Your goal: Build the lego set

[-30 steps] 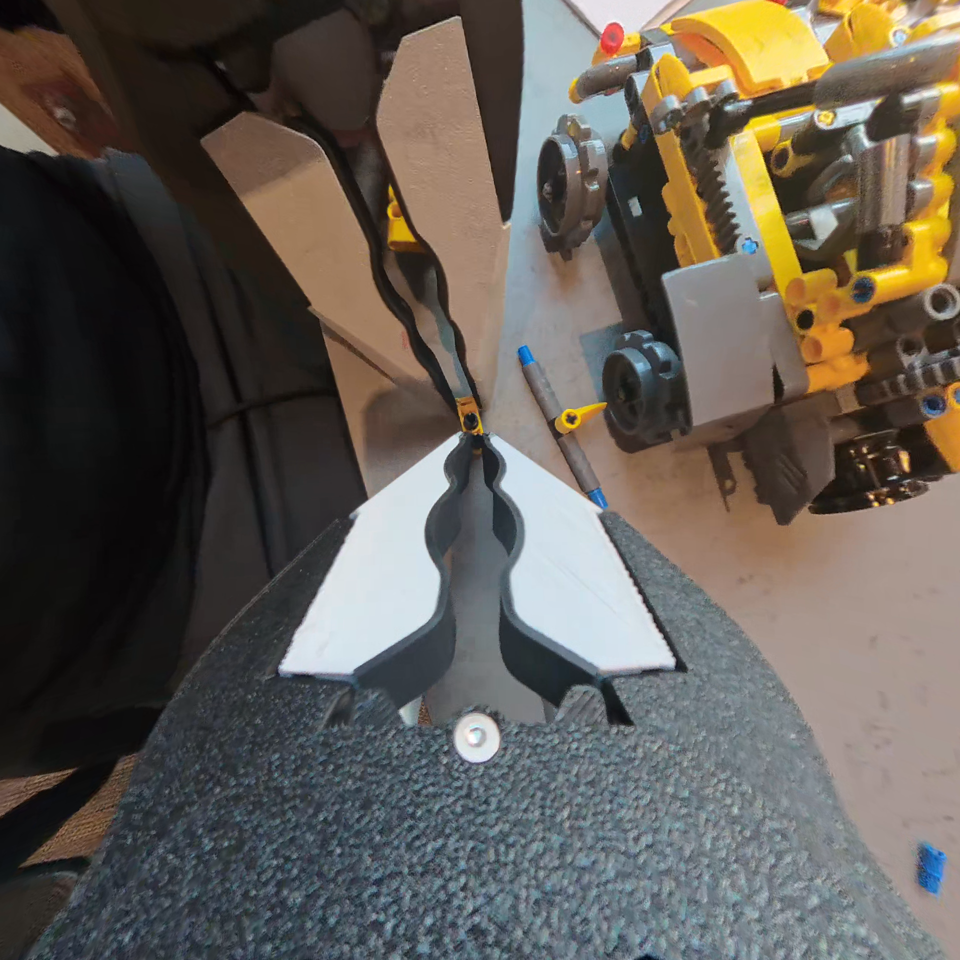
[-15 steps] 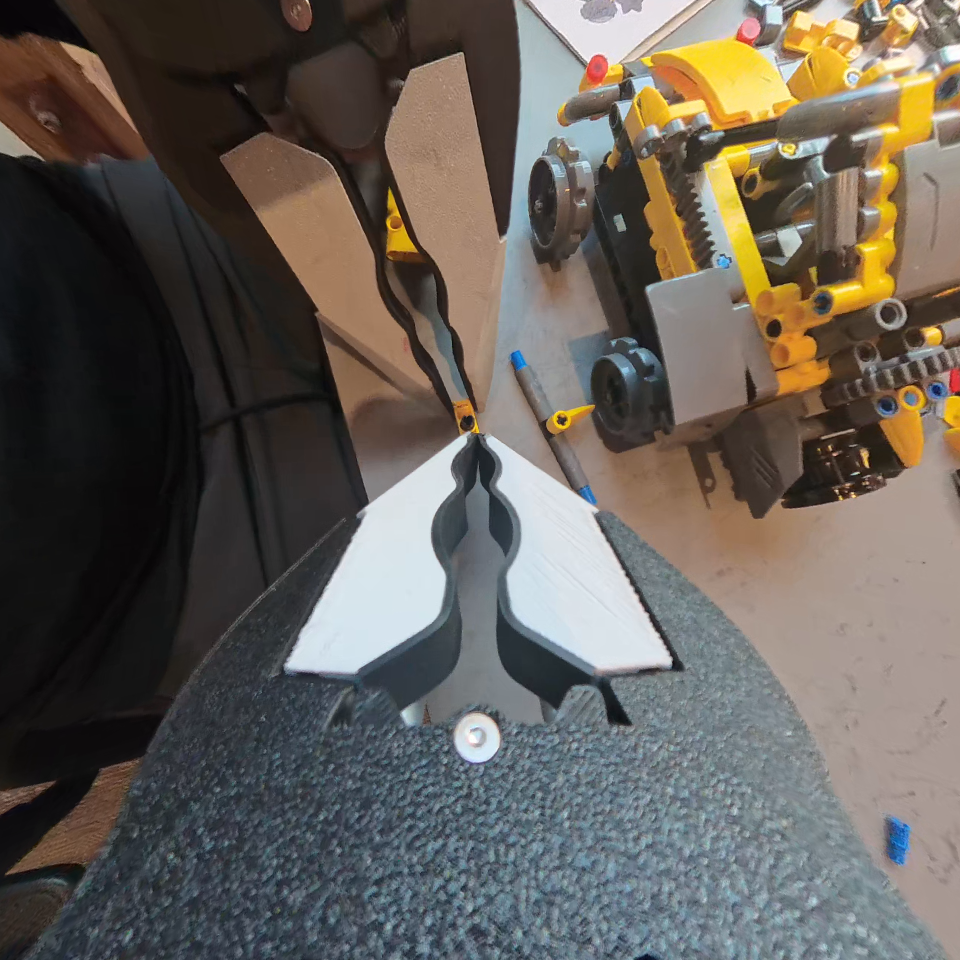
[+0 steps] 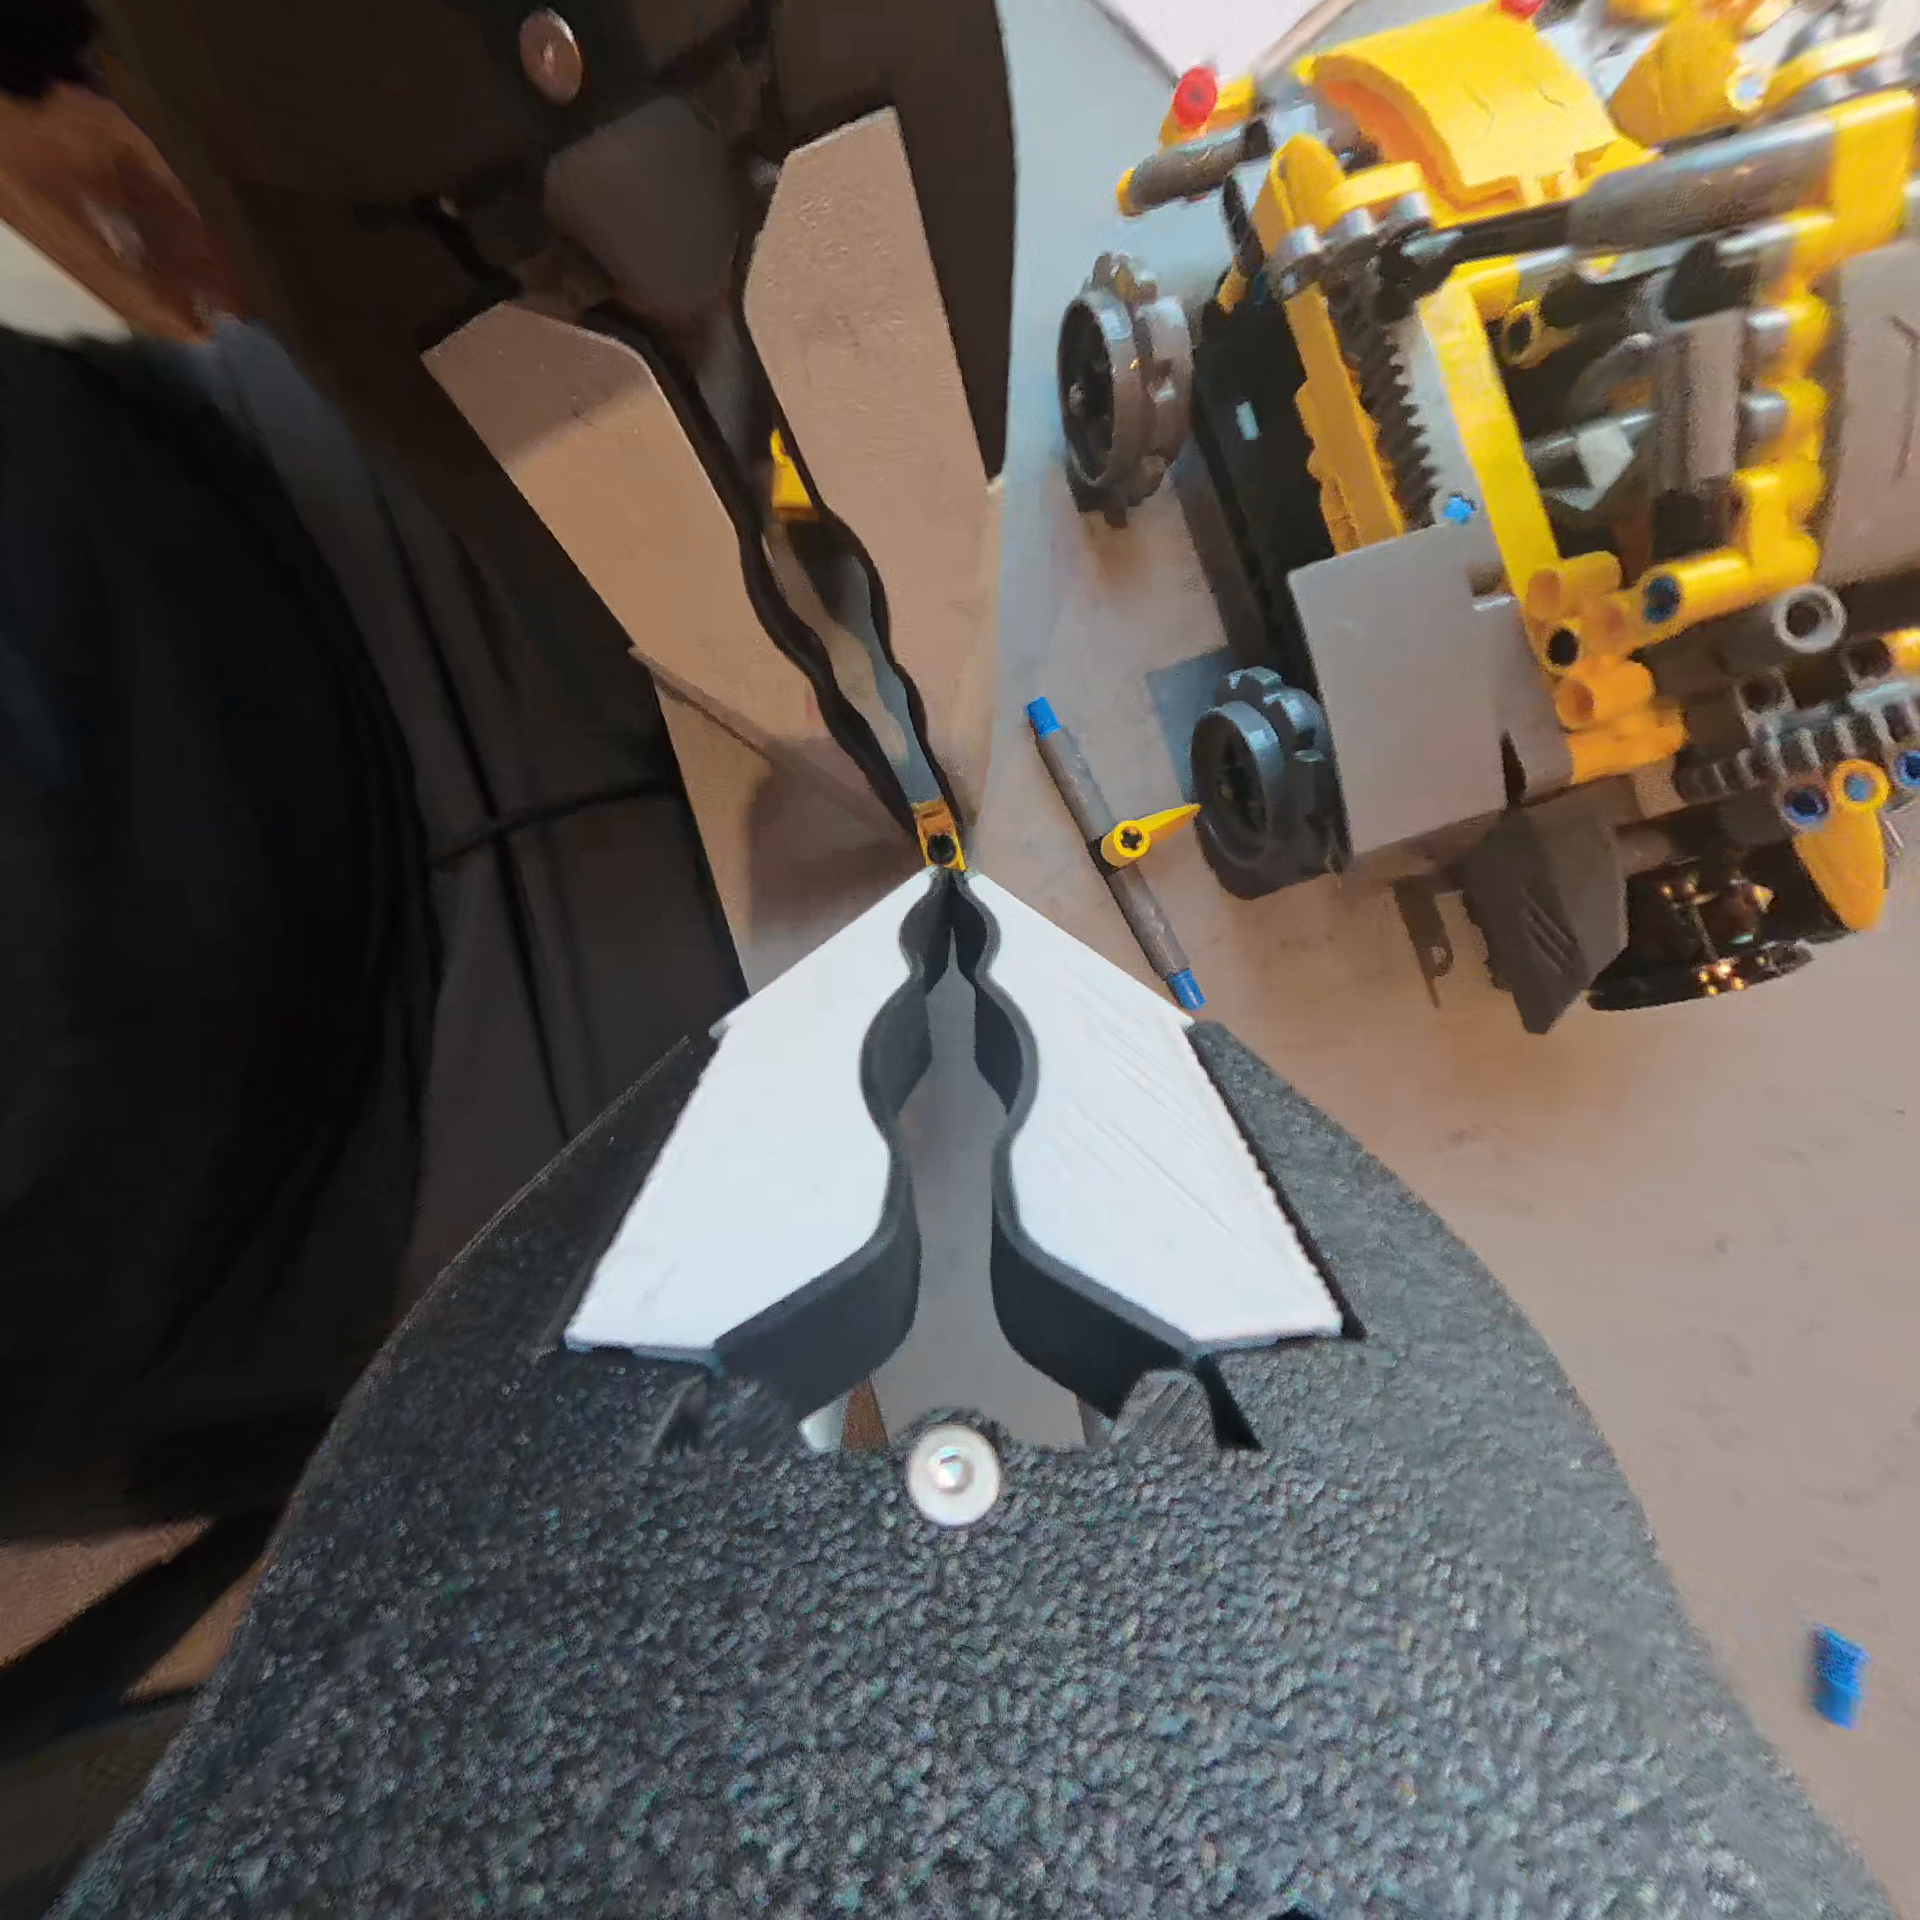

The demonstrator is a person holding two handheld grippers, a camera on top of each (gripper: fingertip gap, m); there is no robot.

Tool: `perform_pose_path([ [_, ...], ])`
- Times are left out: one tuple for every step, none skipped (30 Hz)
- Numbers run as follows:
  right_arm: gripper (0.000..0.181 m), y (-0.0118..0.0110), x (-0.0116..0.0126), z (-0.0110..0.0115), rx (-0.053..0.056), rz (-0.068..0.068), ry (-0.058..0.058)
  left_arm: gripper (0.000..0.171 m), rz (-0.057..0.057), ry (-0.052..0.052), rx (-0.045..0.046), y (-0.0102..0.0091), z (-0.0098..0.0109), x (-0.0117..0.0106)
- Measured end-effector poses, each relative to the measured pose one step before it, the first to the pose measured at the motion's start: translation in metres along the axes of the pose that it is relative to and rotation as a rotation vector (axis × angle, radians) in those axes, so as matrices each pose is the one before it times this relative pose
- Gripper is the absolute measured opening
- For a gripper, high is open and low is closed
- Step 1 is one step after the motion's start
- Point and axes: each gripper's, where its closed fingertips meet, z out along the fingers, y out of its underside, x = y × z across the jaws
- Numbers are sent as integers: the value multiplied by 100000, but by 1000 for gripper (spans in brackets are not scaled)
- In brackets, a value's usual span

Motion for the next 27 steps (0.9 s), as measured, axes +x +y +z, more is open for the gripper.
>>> perform_pose_path([
  [0, -405, -28, -297, 7189, 2323, -705, 5, 102, 31, 61, -2, -3, -4],
  [0, -674, -120, -457, 9059, 3816, -1561, 5, -75, 56, 36, 2, -2, 2],
  [5, -738, -129, -505, 9321, 4802, -2086, 5, -115, 14, 5, -7, 11, -8],
  [9, -591, -43, -466, 8088, 4809, -1621, 5, -238, -76, -30, -10, 0, -4],
  [13, -408, 26, -362, 6775, 3751, -655, 5, -305, -111, -31, -10, 0, -4],
  [15, -270, 96, -242, 5562, 2469, 561, 5, -181, -26, 19, -10, 10, 1],
  [17, -67, 117, -108, 3785, 1404, 1188, 5, -53, 125, 33, -12, 2, -10],
  [20, 125, 172, -9, 2010, 476, 1684, 5, 68, 134, 17, -23, 12, -4],
  [24, 235, 272, 74, 751, -304, 2215, 5, 239, -77, 0, -21, 21, -23],
  [25, 331, 276, 84, -344, -879, 2205, 5, 498, -351, 9, -9, 9, -21],
  [26, 338, 140, 81, -996, -1262, 1201, 5, 740, -528, 23, -12, 13, -11],
  [26, 275, 13, 89, -903, -1112, 278, 5, 784, -553, -2, -10, -6, -11],
  [26, 177, -178, 82, -641, -1063, -809, 5, 808, -527, -75, -1, 0, 4],
  [26, 140, -247, 80, -456, -1186, -1144, 5, 973, -510, -152, 1, -1, 6],
  [26, 207, -209, 94, -1015, -1434, -736, 5, 1134, -460, -258, 0, -12, 10],
  [27, 286, -201, 132, -1433, -1358, -582, 5, 1113, -207, -357, 6, -10, 38],
  [28, 304, -101, 145, -1449, -981, 75, 5, 1056, 295, -429, 1, -27, 98],
  [29, 230, -78, 176, -797, -841, 405, 5, 922, 307, -580, 1, -26, 89],
  [31, 228, -199, 204, -832, -928, -431, 5, 663, -90, -552, -3, -8, 45],
  [32, 271, -118, 178, -1632, -1055, 11, 5, 837, 101, -95, -58, 12, 108],
  [34, 158, 29, 118, -1381, -1217, 1063, 5, 1206, -87, 32, -50, -4, 135],
  [35, 1, -23, 51, -479, -1428, 729, 5, 1307, -914, -265, -23, -12, 45],
  [36, -89, -84, 42, 435, -1130, 176, 5, 1371, -1441, -231, -34, -48, -12],
  [37, -81, -129, 71, 814, -604, -419, 5, 1303, -2234, 759, -203, -133, -121],
  [38, 139, 49, 81, -380, 301, 265, 5, 1162, -2683, 2379, -427, -251, -232],
  [39, 160, 78, 29, -601, 918, -14, 5, 712, -2137, 3061, -547, -306, -245],
  [40, -46, -84, -48, 728, 1078, -1296, 5, -109, -793, 2350, -438, -248, -155],
])
